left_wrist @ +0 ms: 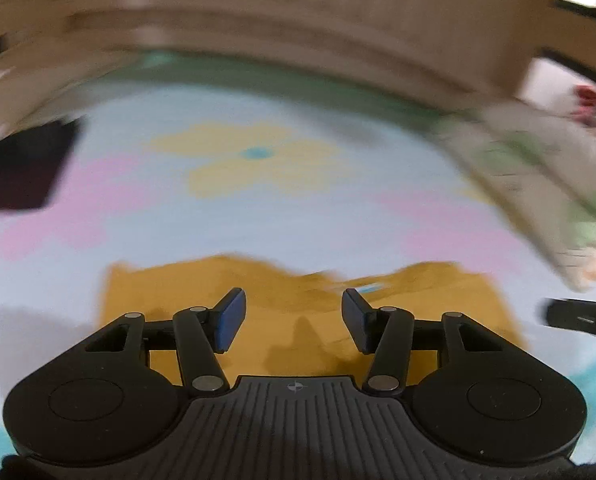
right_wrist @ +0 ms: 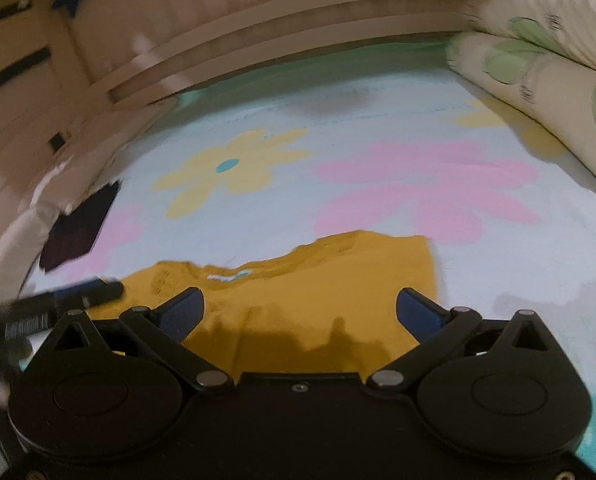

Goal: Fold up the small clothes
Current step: 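Fold the held sleeve across the sweater body and open the left gripper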

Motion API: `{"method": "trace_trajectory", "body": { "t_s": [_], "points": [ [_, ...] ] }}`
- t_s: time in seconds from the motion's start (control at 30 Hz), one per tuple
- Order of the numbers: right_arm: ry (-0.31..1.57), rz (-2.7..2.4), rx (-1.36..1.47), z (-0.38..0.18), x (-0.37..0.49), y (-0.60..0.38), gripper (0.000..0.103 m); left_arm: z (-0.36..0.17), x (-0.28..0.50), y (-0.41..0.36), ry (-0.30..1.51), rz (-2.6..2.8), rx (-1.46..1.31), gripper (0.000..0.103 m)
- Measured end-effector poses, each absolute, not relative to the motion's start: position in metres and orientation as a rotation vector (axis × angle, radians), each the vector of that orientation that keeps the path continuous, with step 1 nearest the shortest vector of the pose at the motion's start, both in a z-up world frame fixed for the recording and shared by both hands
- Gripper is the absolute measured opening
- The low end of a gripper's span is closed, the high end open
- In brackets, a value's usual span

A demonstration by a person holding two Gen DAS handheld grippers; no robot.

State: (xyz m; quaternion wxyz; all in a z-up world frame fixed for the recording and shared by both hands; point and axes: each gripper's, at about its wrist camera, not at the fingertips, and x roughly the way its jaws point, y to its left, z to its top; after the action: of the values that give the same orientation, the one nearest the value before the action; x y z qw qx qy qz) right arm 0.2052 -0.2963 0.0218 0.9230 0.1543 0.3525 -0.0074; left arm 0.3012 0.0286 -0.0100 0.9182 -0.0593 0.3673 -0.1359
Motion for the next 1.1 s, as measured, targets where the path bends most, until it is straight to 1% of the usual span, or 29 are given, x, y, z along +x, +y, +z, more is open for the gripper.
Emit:
{"method": "trace_trajectory", "body": {
  "t_s": [0.07,0.2,0.3,0.4,0.47,0.5,0.53,0.57,0.63,0.8,0.9,0.97,1.0,1.03,1.07,1.1],
  "points": [
    [0.735,0.021,0.283,0.019,0.209,-0.28,0.103,-0.027,0.31,0.044,0.812,-0.236,-0.137,0.051],
    [0.752,0.102,0.15,0.007,0.218,-0.24,0.103,-0.065,0.325,0.058,0.987,-0.213,-0.09,0.051],
    [0.759,0.187,-0.019,-0.004,0.218,-0.205,0.102,-0.073,0.326,0.066,0.981,-0.248,-0.046,0.051],
    [0.768,0.277,-0.143,-0.016,0.214,-0.173,0.099,-0.07,0.33,0.071,0.981,-0.26,-0.096,0.051],
    [0.781,0.299,-0.188,-0.023,0.213,-0.16,0.09,-0.071,0.327,0.079,0.98,-0.262,-0.129,0.051],
    [0.794,0.302,-0.217,-0.028,0.214,-0.154,0.088,-0.071,0.323,0.082,0.978,-0.265,-0.134,0.051],
    [0.804,0.297,-0.249,-0.033,0.215,-0.149,0.08,-0.071,0.323,0.083,0.978,-0.268,-0.131,0.051],
    [0.809,0.285,-0.276,-0.037,0.217,-0.146,0.069,-0.07,0.323,0.081,0.977,-0.272,-0.123,0.051],
    [0.836,0.241,-0.306,-0.045,0.222,-0.148,0.061,-0.07,0.322,0.084,0.976,-0.28,-0.112,0.051],
    [0.926,0.015,-0.223,-0.048,0.232,-0.192,0.061,-0.071,0.323,0.087,0.977,-0.281,-0.132,0.051],
    [0.927,-0.172,-0.165,-0.04,0.23,-0.221,0.061,-0.071,0.323,0.086,0.976,-0.273,-0.135,0.051],
    [0.881,-0.209,-0.134,-0.031,0.227,-0.229,0.067,-0.07,0.324,0.086,0.973,-0.269,-0.143,0.052],
    [0.848,-0.189,-0.107,-0.027,0.225,-0.229,0.067,-0.07,0.324,0.086,0.972,-0.271,-0.146,0.052],
    [0.827,-0.155,-0.085,-0.023,0.224,-0.225,0.07,-0.07,0.324,0.086,0.971,-0.271,-0.146,0.052],
    [0.805,-0.107,-0.061,-0.021,0.223,-0.217,0.075,-0.07,0.324,0.086,0.971,-0.271,-0.148,0.052],
    [0.791,-0.064,-0.049,-0.021,0.223,-0.208,0.077,-0.07,0.324,0.087,0.971,-0.271,-0.151,0.052]
  ]
}}
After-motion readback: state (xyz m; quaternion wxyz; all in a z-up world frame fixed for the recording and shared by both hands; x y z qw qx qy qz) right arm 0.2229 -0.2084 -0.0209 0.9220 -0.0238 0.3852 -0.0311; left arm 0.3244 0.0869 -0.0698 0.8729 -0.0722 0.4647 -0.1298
